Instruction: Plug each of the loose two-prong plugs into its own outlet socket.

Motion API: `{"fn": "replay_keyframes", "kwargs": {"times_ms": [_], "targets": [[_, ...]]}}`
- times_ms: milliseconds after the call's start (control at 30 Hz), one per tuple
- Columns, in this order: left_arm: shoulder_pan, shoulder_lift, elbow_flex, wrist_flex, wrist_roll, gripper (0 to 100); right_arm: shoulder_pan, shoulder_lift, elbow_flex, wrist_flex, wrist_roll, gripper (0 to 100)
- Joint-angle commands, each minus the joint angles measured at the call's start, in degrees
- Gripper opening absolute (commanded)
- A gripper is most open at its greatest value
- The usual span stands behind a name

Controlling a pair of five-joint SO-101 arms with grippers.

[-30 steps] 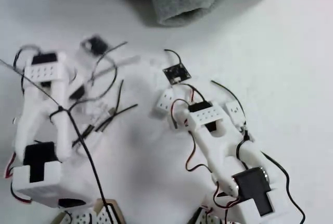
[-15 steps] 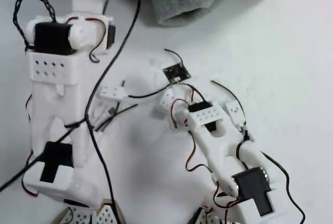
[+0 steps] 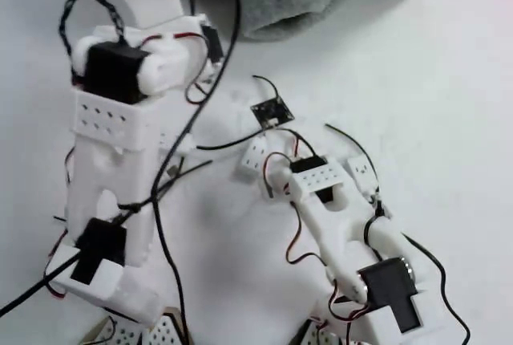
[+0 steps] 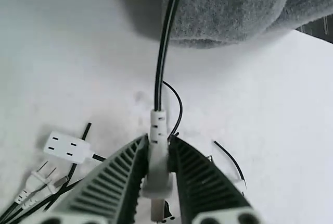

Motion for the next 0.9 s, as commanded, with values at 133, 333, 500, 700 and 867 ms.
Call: {"fn": "replay_keyframes", "kwargs": {"times_ms": [133,333,500,700,867], "targets": [[2.3,-1.9,-2.6,3.4,7.4,2,0.0,-2.2,-0.3,-0.8,0.6,41.1],[6.5,-14.3,-2.0,3.4,13.6,2,0.0,-2.2,-0.3,-0.8,0.7,41.1],[4.5,-24.0,7.7,2.5,13.7,2,0.0,-2.2,-0.3,-0.8,0.7,41.1],[1.7,-32.1,36.7,-11.0,13.8,2,0.0,-2.2,-0.3,-0.8,0.7,41.1],[1.7,-43.9,63.7,-35.8,15.2,2,0.0,-2.2,-0.3,-0.8,0.7,41.1]]}}
